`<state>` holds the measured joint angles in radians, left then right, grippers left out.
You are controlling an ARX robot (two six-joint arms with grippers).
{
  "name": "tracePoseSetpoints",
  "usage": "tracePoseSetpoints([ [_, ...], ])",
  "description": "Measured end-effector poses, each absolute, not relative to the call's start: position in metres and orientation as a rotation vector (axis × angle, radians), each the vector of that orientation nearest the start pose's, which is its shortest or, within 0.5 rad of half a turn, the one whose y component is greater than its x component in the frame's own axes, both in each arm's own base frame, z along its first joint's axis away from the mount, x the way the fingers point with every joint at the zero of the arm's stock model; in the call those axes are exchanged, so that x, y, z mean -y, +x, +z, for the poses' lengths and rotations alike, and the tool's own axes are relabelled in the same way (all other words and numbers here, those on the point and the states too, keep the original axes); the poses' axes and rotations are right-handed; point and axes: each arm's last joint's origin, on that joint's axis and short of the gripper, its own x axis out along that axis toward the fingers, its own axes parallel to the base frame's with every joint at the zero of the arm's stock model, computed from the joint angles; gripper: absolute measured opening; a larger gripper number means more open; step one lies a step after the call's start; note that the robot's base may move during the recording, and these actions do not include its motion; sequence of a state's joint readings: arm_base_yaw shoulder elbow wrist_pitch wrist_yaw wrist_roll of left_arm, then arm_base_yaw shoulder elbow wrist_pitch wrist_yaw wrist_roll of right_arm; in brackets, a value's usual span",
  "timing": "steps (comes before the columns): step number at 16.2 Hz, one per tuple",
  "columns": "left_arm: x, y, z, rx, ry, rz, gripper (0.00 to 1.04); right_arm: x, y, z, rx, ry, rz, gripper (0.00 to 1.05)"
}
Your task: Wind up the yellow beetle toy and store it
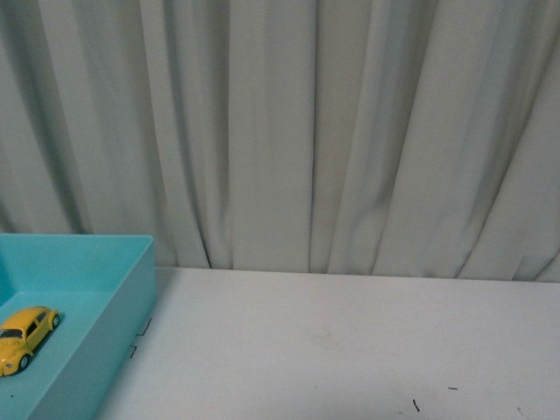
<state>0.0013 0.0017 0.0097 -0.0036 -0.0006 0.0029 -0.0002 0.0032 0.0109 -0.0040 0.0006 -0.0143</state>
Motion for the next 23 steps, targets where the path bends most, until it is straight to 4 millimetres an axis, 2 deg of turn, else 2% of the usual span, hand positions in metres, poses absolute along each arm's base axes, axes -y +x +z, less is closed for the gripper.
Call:
tracePoseSetpoints([
  [23,-0.0001,0.0972,0.1664,0.005,0.003,0.001,0.98,0.0000,0.0972,0.1666,0.004,-0.014,-0.001,0.98],
])
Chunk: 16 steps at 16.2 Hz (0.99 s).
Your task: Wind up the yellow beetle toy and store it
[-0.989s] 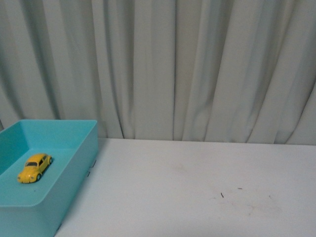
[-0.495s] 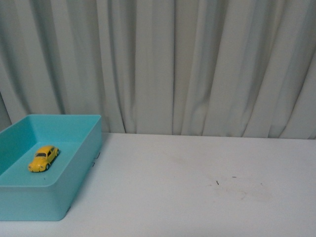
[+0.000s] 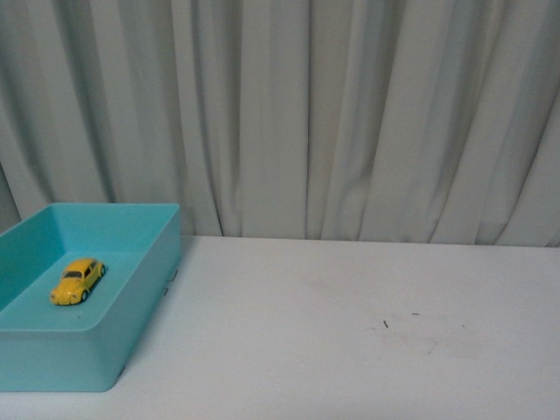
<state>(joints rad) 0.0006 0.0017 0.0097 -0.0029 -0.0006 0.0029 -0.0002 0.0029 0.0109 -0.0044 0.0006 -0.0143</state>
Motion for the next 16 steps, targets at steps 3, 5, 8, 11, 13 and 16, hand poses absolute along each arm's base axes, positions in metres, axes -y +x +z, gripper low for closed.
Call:
tracePoseSetpoints([
  [3,-0.0001,0.0972,0.1664,0.005,0.003,0.001,0.98,0.0000,0.0972,0.1666,0.004,-0.014,-0.001,0.98],
  [5,-0.0001,0.0972,0.1664,0.005,0.003,0.001,0.98,0.0000,0.0972,0.1666,0.004,-0.014,-0.001,0.98],
  [8,-0.0001,0.0972,0.1664,0.005,0.003,0.001,0.98,0.0000,0.0972,0.1666,0.004,-0.014,-0.001,0.98],
  [11,-0.0001,0.0972,0.1664,0.005,0.003,0.001,0.98,0.0000,0.0972,0.1666,0.004,-0.014,-0.001,0.98],
  [13,-0.0001,0.0972,0.1664,0.005,0.003,0.001,0.98,0.0000,0.0972,0.1666,0.004,-0.014,-0.001,0.98],
  [16,-0.0001,0.0972,0.1665,0.006,0.002,0.001,0.98,0.0000,0.0972,0.1666,0.004,-0.014,-0.001,0.98],
])
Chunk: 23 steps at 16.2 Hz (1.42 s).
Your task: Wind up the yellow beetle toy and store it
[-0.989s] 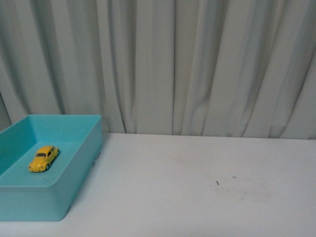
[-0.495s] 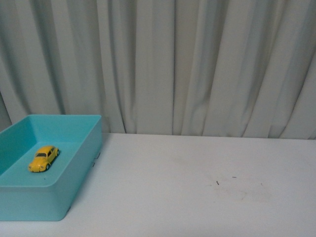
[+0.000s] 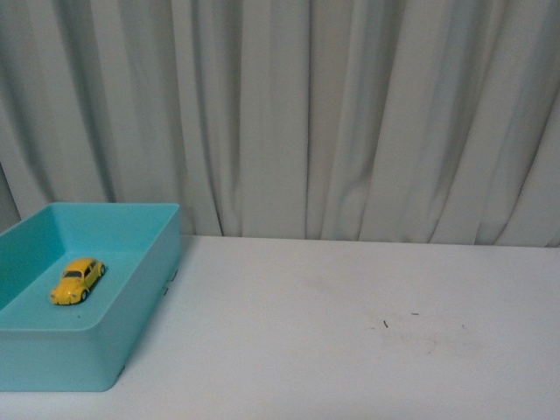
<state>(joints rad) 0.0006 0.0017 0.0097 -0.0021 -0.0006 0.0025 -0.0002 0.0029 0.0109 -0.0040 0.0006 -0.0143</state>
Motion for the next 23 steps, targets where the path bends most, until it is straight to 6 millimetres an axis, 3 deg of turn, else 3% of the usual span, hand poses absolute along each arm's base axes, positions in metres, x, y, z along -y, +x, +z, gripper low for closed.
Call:
tracePoseSetpoints([
  [23,-0.0001,0.0972,0.1664,0.005,0.000,0.000,0.98,0.0000,0.0972,0.1667,0.005,-0.010,-0.001,0.98],
])
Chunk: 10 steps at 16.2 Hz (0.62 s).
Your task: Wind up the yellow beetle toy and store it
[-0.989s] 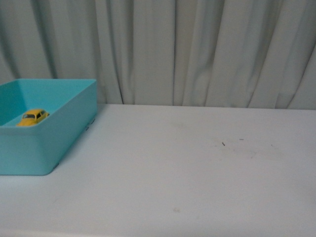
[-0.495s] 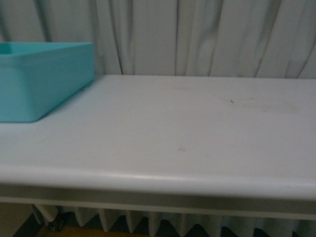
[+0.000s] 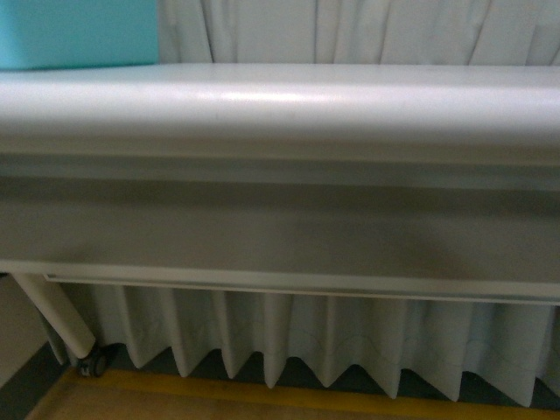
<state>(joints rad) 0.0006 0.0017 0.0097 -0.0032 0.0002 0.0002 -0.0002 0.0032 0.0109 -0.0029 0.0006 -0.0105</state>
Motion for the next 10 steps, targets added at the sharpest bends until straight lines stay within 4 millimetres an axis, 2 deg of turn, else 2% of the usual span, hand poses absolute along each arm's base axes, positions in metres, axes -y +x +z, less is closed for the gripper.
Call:
tracePoseSetpoints([
  [10,-0.0001,0.0972,0.1662,0.003,0.000,0.001,0.98,0.0000,0.0972,0.1664,0.002,-0.010,-0.001,0.98],
])
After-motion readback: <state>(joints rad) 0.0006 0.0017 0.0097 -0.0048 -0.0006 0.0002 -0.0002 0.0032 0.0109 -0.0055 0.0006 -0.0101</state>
